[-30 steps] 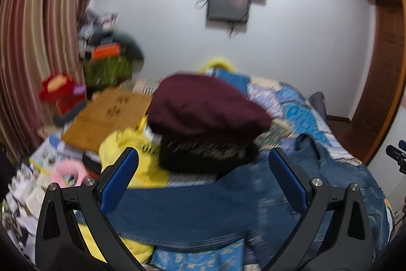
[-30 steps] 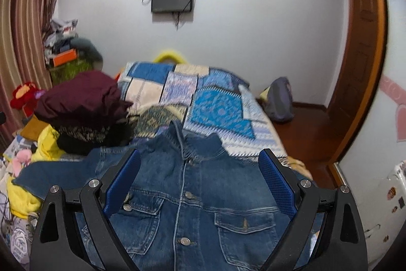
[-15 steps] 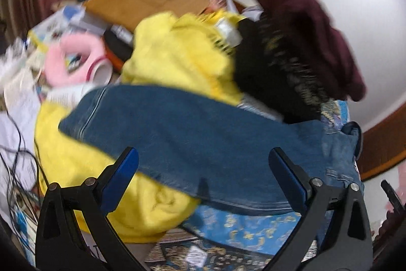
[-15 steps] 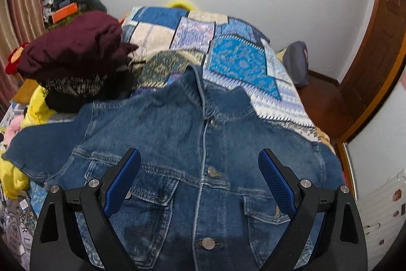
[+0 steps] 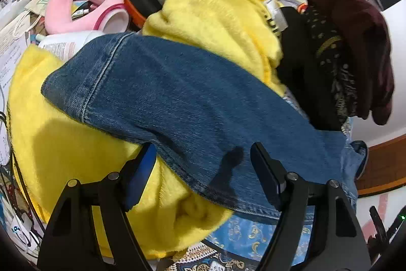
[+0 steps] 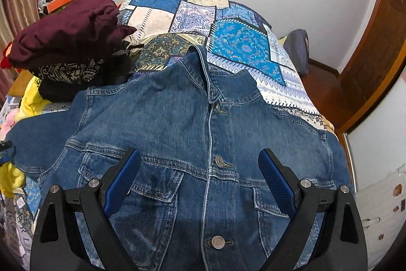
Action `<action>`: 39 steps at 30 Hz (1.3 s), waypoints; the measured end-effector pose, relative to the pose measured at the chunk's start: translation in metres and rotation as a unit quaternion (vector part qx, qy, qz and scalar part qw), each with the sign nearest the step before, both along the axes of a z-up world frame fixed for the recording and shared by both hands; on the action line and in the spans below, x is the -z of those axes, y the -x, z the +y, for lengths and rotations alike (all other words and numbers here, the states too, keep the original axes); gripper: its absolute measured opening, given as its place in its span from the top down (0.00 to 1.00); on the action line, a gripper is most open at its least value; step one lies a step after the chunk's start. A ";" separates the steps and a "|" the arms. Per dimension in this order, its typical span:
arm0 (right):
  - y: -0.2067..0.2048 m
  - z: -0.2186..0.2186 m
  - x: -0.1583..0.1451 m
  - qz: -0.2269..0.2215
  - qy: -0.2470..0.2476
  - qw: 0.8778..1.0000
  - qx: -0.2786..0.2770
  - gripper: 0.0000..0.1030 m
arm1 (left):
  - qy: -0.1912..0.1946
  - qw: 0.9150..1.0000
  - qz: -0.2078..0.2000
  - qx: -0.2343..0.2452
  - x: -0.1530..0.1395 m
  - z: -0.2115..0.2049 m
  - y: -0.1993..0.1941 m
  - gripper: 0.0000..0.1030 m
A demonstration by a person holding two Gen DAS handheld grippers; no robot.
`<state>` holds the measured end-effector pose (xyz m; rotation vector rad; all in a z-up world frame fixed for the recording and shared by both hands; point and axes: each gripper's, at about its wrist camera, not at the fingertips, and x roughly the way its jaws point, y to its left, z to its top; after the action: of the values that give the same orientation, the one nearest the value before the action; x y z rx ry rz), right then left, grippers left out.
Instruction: Fold large clothes
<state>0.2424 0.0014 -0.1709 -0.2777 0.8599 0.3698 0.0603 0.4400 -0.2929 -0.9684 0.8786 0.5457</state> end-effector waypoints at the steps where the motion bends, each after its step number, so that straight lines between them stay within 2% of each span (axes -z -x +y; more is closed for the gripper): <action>1: 0.002 0.000 -0.001 -0.001 -0.001 1.000 0.001 0.10 | 0.003 1.000 0.005 -0.003 0.002 0.000 0.001 0.26; 4: 0.004 -0.002 -0.002 -0.005 -0.004 1.000 0.002 0.10 | 0.025 1.000 0.000 -0.015 0.011 0.000 0.008 0.26; 8: 0.005 -0.004 -0.001 -0.005 -0.002 1.000 0.003 0.10 | 0.024 0.999 -0.009 -0.027 0.011 0.000 0.013 0.27; 11: 0.006 -0.006 -0.001 0.000 -0.010 1.000 0.004 0.10 | -0.003 0.999 0.011 -0.030 0.007 0.003 0.006 0.45; 13: 0.007 -0.008 -0.001 0.001 -0.015 1.000 0.005 0.10 | -0.035 0.998 0.035 -0.028 0.002 0.001 -0.001 0.63; 16: 0.009 -0.012 -0.003 -0.004 -0.016 1.000 0.007 0.10 | -0.109 0.991 0.076 -0.022 -0.018 -0.009 -0.017 0.83; 18: 0.011 -0.017 -0.005 -0.009 -0.016 1.000 0.009 0.10 | -0.147 0.985 0.088 -0.017 -0.033 -0.018 -0.026 0.87; 20: 0.012 -0.022 -0.007 -0.015 -0.017 1.000 0.012 0.10 | -0.167 0.983 0.075 -0.014 -0.048 -0.023 -0.027 0.92; 24: 0.010 -0.036 -0.011 -0.019 -0.027 0.999 0.021 0.10 | -0.208 0.978 0.018 0.001 -0.099 -0.042 -0.037 0.94; 27: 0.008 -0.046 -0.012 -0.023 -0.035 0.999 0.028 0.10 | -0.236 0.971 -0.031 0.028 -0.140 -0.064 -0.054 0.94; 29: 0.007 -0.053 -0.014 -0.024 -0.041 0.998 0.032 0.10 | -0.255 0.963 -0.065 0.051 -0.166 -0.084 -0.068 0.94; 32: 0.006 -0.065 -0.016 -0.028 -0.051 0.998 0.039 0.10 | -0.286 0.947 -0.117 0.090 -0.208 -0.122 -0.089 0.95; 34: 0.006 -0.074 -0.018 -0.030 -0.061 0.997 0.043 0.10 | -0.314 0.931 -0.147 0.110 -0.233 -0.153 -0.104 0.95; 39: 0.002 -0.092 -0.021 -0.027 -0.083 0.995 0.054 0.10 | -0.338 0.897 -0.223 0.176 -0.272 -0.219 -0.139 0.95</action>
<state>0.2399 -0.0908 -0.1500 -0.0868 0.7826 0.3291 0.1998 0.2213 -0.0205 -0.2576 0.3759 0.2605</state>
